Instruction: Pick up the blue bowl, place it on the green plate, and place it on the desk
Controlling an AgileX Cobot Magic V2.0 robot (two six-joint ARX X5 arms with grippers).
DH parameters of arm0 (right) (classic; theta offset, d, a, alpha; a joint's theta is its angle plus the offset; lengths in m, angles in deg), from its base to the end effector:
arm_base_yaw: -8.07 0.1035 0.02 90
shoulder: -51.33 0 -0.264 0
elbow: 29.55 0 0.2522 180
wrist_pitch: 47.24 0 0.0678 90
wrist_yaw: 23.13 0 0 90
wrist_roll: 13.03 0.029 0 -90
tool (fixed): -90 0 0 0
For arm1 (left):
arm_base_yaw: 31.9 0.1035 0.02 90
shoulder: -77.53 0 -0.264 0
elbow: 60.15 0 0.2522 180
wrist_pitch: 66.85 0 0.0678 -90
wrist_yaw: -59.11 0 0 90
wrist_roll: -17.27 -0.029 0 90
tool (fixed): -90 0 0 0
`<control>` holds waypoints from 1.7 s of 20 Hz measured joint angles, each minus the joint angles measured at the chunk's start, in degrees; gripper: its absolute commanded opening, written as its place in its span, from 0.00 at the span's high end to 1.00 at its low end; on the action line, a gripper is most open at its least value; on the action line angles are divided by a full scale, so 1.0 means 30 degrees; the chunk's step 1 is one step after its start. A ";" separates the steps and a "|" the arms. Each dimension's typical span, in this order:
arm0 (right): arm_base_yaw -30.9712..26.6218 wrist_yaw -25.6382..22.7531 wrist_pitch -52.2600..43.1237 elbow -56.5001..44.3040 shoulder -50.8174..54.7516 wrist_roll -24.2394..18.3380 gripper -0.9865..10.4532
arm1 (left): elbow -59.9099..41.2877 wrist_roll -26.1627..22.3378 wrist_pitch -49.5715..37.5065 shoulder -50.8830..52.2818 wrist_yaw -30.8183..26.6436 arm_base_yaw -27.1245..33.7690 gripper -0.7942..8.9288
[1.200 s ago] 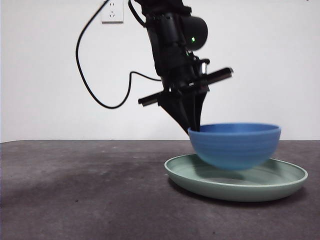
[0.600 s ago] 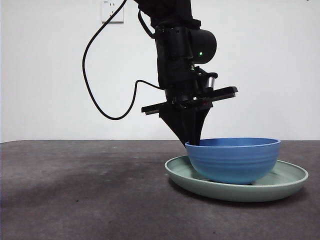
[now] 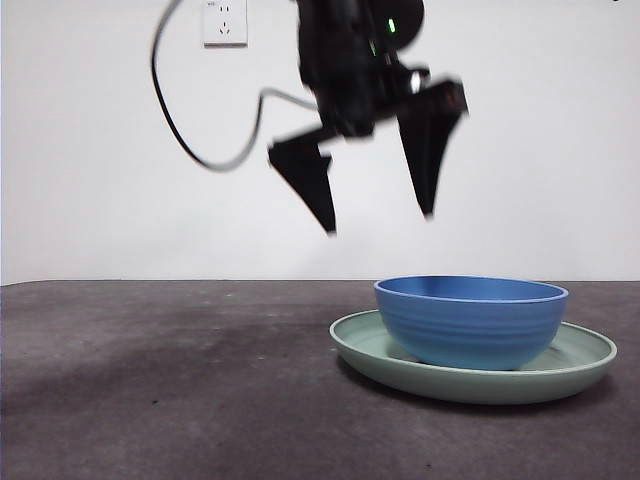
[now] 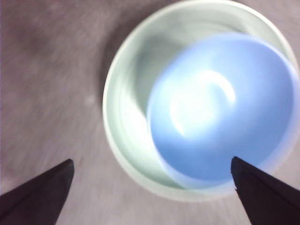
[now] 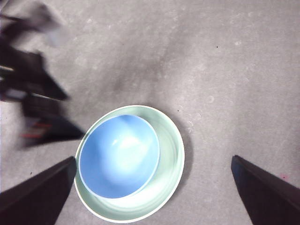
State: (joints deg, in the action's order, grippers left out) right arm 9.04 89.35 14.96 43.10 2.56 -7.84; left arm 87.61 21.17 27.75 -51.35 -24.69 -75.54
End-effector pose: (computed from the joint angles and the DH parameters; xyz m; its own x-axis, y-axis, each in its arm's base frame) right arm 0.1506 0.0136 0.3455 0.7184 0.3946 -0.5729 -0.2582 0.9160 0.3071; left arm 0.3222 -0.3116 0.2970 0.1029 -0.2474 -0.9634 0.6560 0.7449 -0.1212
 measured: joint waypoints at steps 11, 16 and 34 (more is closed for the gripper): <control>0.0000 0.0000 0.0408 0.0000 0.0007 0.0000 0.40 | -0.4022 -0.0874 0.0138 1.0040 0.0044 0.0044 0.28; 0.0000 0.0000 0.0729 0.0000 0.0007 0.0000 0.40 | -1.0761 -0.1217 -0.2528 1.6728 0.0051 0.0219 0.28; 0.0138 0.1450 0.2725 0.0000 -0.1588 -0.0102 0.40 | -2.6374 -0.0539 -1.0528 3.1816 -0.0102 0.0415 0.28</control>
State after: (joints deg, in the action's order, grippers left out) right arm 9.46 93.70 23.14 43.10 -2.21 -8.15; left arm 8.49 19.55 -3.83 44.10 -24.99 -74.29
